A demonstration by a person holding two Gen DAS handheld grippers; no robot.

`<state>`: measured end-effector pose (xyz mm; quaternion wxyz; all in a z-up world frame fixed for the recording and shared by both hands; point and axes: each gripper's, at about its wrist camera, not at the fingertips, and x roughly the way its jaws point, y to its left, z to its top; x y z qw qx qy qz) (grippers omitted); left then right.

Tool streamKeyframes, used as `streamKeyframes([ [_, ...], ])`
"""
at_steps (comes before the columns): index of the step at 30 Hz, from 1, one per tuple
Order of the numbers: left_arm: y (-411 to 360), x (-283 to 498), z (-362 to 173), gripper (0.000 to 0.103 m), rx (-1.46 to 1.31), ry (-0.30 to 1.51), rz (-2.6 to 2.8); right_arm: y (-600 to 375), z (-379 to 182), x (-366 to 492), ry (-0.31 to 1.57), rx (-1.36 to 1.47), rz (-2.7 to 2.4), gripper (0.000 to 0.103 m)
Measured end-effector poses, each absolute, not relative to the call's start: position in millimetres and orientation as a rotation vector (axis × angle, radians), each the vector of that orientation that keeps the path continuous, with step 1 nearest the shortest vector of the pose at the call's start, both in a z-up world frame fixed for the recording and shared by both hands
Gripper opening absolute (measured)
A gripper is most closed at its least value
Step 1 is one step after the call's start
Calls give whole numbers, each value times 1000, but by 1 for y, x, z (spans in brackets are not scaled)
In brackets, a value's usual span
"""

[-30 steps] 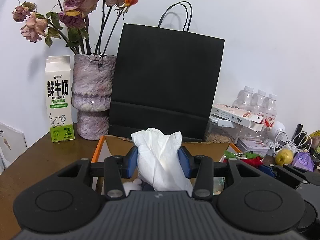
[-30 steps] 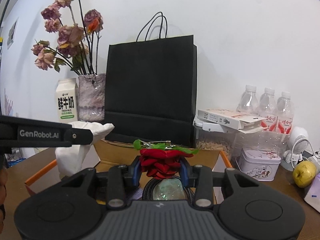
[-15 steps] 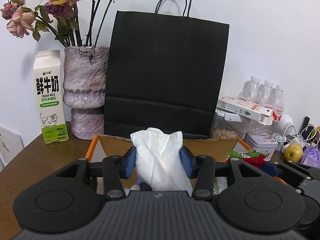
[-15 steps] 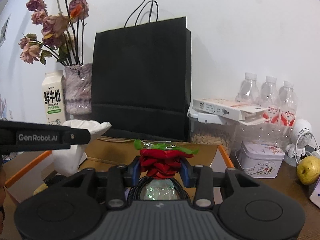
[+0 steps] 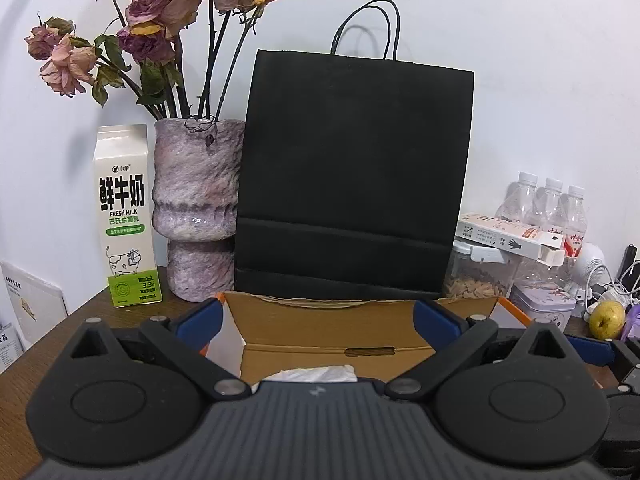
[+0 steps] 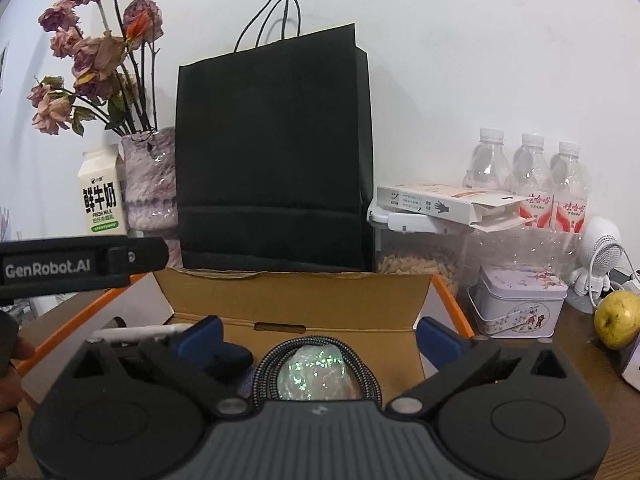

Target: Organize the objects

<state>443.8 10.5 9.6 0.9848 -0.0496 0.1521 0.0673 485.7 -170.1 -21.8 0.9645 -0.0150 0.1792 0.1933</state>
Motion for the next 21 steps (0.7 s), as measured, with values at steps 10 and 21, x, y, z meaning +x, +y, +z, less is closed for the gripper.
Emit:
streamKeyframes([
  [10, 13, 432, 16, 103, -97, 288, 109, -173, -16, 478, 355, -28, 393, 103],
  [21, 22, 401, 21, 103, -85, 259, 108, -187, -8, 454, 346, -35, 403, 103],
])
